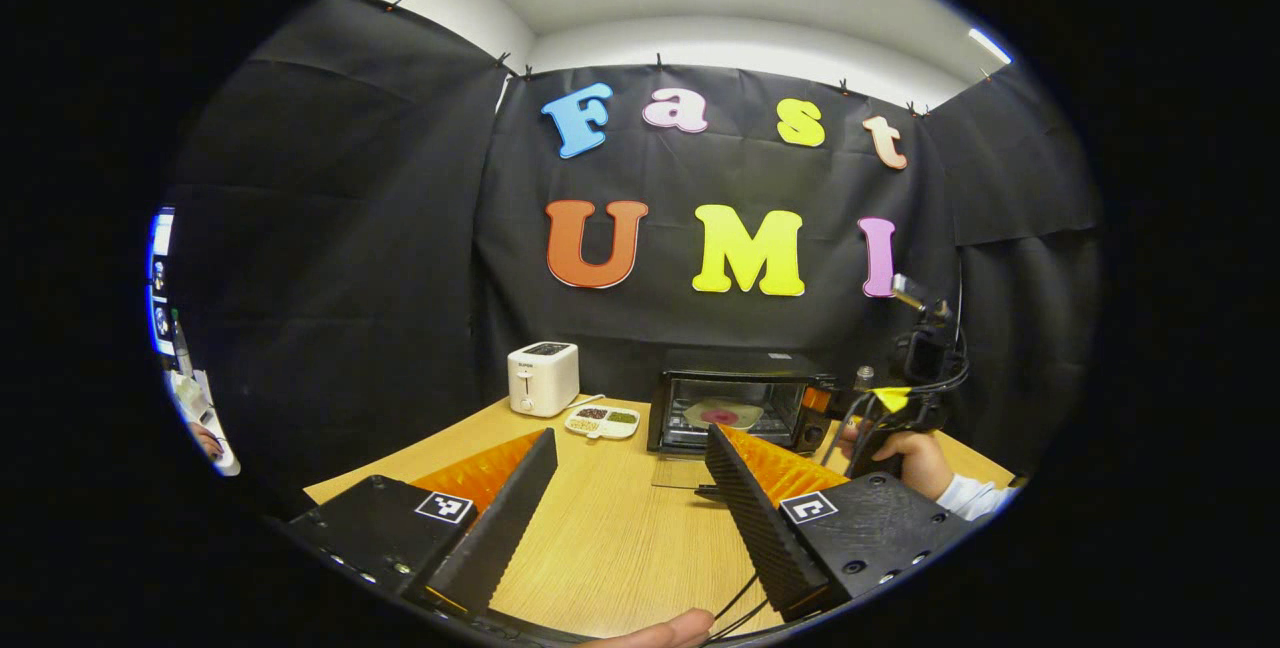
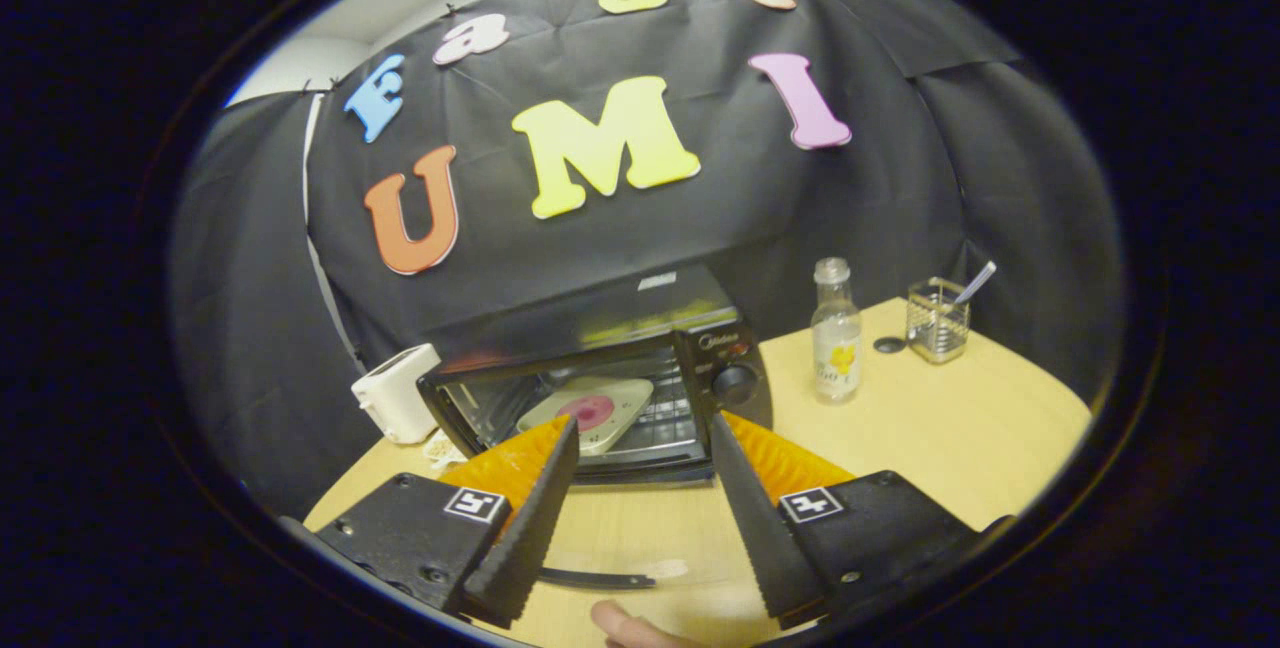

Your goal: Open the electric oven with the left hand, put the food in, and close the electric oven.

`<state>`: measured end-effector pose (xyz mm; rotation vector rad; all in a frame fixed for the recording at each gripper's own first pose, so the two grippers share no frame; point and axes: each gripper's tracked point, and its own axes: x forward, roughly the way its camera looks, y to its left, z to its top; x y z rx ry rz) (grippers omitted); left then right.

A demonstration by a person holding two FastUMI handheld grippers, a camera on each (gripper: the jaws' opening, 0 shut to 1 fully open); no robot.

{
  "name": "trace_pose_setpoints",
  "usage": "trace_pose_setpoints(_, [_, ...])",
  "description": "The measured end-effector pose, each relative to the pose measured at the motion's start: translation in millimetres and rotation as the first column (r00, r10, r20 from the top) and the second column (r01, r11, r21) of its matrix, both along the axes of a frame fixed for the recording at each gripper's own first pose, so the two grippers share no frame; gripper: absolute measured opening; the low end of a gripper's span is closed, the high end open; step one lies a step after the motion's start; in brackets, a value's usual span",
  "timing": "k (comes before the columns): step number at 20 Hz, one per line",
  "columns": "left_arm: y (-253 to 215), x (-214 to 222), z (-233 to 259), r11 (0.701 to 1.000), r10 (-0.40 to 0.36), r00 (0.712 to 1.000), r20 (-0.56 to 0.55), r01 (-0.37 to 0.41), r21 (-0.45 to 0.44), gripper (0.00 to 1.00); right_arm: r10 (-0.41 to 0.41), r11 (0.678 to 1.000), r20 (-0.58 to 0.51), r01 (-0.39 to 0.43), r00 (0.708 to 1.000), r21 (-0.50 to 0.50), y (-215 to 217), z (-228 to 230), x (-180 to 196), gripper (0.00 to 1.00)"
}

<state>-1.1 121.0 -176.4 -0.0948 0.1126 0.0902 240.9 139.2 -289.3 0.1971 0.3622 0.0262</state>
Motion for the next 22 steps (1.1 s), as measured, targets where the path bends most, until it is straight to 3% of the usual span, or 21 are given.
trace_pose_setpoints(1, [-3,3,-3,1.0,-0.001,1.0,-0.008,0.001,0.004,0.95,0.004,1.0,0.033,-0.003,0.999,-0.021,-9,16,-8,0.95])
trace_pose_setpoints(4, [-18,16,-15,1.0,-0.014,0.999,-0.032,0.014,0.002,0.95,0.024,0.997,0.106,-0.016,0.994,-0.071,-35,62,-30,1.0])
trace_pose_setpoints(6, [-34,28,-25,0.999,-0.045,0.997,-0.061,0.045,-0.008,0.95,0.031,0.996,0.15,-0.018,0.988,-0.087,-53,90,-46,0.96])
trace_pose_setpoints(7, [-43,33,-30,0.998,-0.061,0.995,-0.081,0.06,-0.014,0.95,0.021,0.995,0.168,-0.004,0.986,-0.1,-67,101,-52,1.0])
trace_pose_setpoints(10, [-63,50,-39,0.996,-0.089,0.99,-0.107,0.087,-0.023,0.96,-0.019,0.992,0.224,0.046,0.974,-0.119,-106,133,-63,0.96])
trace_pose_setpoints(11, [-71,56,-44,0.995,-0.098,0.988,-0.116,0.096,-0.022,0.96,-0.032,0.99,0.234,0.064,0.972,-0.128,-119,142,-69,1.0])
trace_pose_setpoints(14, [-92,78,-64,0.992,-0.124,0.98,-0.155,0.123,-0.018,0.96,-0.048,0.986,0.267,0.09,0.962,-0.144,-152,174,-80,0.96])
trace_pose_setpoints(15, [-100,84,-72,0.991,-0.133,0.976,-0.175,0.132,-0.021,0.96,-0.058,0.984,0.276,0.101,0.959,-0.144,-162,182,-82,1.0])
trace_pose_setpoints(16, [-108,92,-83,0.989,-0.145,0.969,-0.198,0.143,-0.025,0.96,-0.069,0.982,0.285,0.114,0.956,-0.147,-172,189,-84,0.96])
trace_pose_setpoints(19, [-129,110,-116,0.984,-0.178,0.943,-0.28,0.173,-0.042,0.96,-0.082,0.977,0.288,0.134,0.954,-0.167,-195,199,-88,0.96])
trace_pose_setpoints(20, [-136,115,-126,0.982,-0.19,0.934,-0.303,0.184,-0.048,0.96,-0.081,0.977,0.292,0.133,0.953,-0.166,-199,204,-90,1.0])
trace_pose_setpoints(22, [-145,125,-146,0.979,-0.202,0.914,-0.351,0.199,-0.045,0.96,-0.081,0.975,0.304,0.138,0.949,-0.173,-210,209,-92,0.96])
